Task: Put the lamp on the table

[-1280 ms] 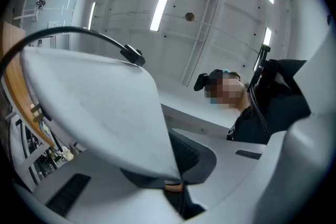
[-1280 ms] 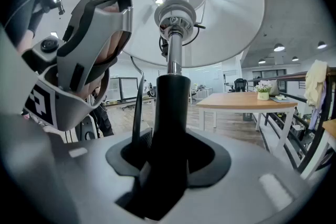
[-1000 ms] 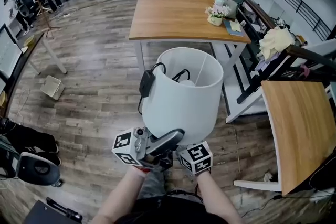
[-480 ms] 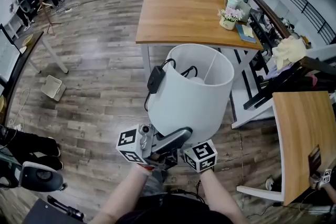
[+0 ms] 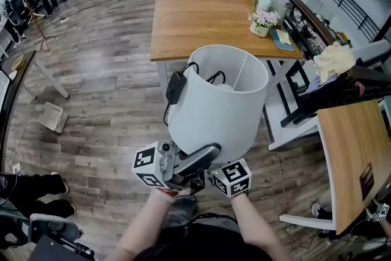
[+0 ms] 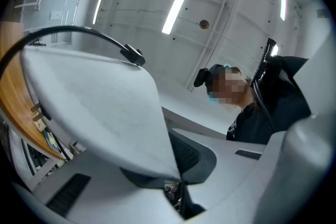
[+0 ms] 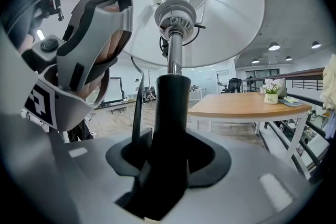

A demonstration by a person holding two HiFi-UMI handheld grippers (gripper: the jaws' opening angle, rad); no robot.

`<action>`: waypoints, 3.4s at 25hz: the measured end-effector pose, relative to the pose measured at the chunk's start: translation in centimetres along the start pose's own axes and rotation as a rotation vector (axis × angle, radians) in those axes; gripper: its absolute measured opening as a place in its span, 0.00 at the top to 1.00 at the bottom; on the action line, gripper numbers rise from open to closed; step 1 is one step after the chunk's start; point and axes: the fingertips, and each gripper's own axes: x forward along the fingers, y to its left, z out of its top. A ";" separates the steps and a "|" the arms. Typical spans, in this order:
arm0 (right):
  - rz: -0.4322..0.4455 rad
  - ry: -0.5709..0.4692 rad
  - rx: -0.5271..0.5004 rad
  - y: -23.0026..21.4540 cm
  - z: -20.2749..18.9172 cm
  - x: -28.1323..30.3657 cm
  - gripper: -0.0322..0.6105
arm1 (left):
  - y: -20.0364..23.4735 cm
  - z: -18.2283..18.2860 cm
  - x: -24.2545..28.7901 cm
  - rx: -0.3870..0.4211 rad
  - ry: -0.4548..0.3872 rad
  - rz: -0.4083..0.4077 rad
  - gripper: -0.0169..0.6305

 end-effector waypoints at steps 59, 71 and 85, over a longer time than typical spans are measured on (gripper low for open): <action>0.170 0.008 0.022 -21.7 6.9 21.0 0.64 | 30.8 9.9 3.7 0.042 -0.034 0.150 0.97; 0.141 0.043 0.032 -26.8 7.7 26.8 0.64 | 38.4 13.5 3.3 0.005 -0.045 0.152 0.97; 0.105 0.064 0.019 -32.2 10.2 36.3 0.64 | 47.6 19.6 1.6 -0.012 -0.059 0.121 0.97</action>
